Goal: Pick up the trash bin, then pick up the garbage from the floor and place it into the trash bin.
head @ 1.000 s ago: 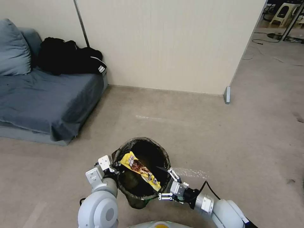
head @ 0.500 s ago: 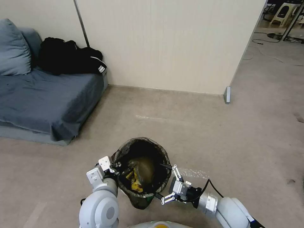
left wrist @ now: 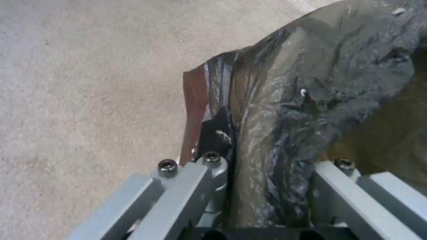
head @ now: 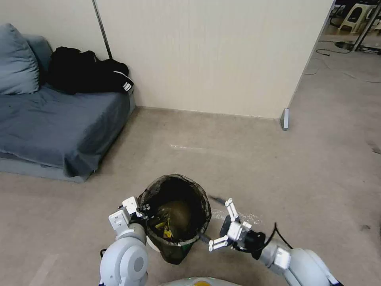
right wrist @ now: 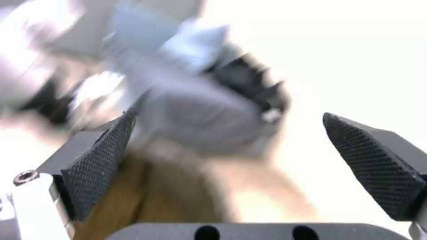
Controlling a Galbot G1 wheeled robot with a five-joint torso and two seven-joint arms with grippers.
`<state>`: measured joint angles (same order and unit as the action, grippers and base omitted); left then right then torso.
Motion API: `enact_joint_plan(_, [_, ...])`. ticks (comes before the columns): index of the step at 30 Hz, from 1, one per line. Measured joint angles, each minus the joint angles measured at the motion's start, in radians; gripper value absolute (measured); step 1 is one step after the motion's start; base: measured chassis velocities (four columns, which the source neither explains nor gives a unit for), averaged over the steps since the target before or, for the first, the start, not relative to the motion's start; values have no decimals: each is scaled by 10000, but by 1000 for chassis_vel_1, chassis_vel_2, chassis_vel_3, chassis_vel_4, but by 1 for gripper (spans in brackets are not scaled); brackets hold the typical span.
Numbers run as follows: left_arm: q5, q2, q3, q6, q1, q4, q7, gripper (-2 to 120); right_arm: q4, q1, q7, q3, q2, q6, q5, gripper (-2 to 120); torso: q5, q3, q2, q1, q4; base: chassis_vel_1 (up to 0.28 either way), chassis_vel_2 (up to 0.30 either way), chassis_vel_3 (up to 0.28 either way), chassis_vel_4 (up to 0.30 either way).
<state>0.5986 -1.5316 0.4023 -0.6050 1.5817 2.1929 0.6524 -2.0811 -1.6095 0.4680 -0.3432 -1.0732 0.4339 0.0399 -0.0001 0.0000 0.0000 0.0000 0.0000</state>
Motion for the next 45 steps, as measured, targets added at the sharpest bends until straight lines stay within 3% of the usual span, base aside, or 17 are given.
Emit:
enact_joint_plan(1, [0, 0, 0, 0, 0, 0, 0, 75, 0, 0, 0, 0, 0, 0, 0, 100, 0, 0, 0, 0, 0, 0, 0, 0, 0])
enact_joint_plan(4, [-151, 30, -5, 40, -18, -166, -37, 75, -1153, -545, -1435, -387, -1075, 63, 35, 100, 3, -1, 0, 0, 0, 0, 0, 0, 0])
enact_joint_plan(5, [-151, 30, -5, 40, -18, -166, -37, 75, -1153, -545, -1435, -387, -1075, 63, 35, 100, 3, -1, 0, 0, 0, 0, 0, 0, 0])
enact_joint_plan(7, [-247, 69, -4, 70, -2, -212, -93, 75, -1586, -949, -2467, -464, -1684, 44, 74, 100, 2, -1, 0, 0, 0, 0, 0, 0, 0])
enact_joint_plan(14, [-483, 118, 75, 182, 206, -160, -264, 75, -1773, -1421, -3667, -593, -2406, -58, 306, 100, -1, -1, 0, -1, -3, 0, 0, 0, 0])
enact_joint_plan(20, [-648, 90, 162, 320, 446, -8, -424, 75, -1526, -1471, -3967, -640, -2624, -35, 542, 100, -3, 0, 0, 0, 0, 0, 0, 0, 0])
enact_joint_plan(27, [-1132, 48, 146, 829, 781, 184, -1028, 75, -468, -1441, -4428, -1153, -2833, 150, 1164, 100, 1, 0, -1, 0, 0, 0, 0, 0, 0])
enact_joint_plan(45, [-1125, 43, 30, 894, 1011, 791, -1047, 75, -302, -887, -4699, -1009, -2772, 19, 1307, 100, 1, 0, -1, 0, -1, 0, 0, 0, 0])
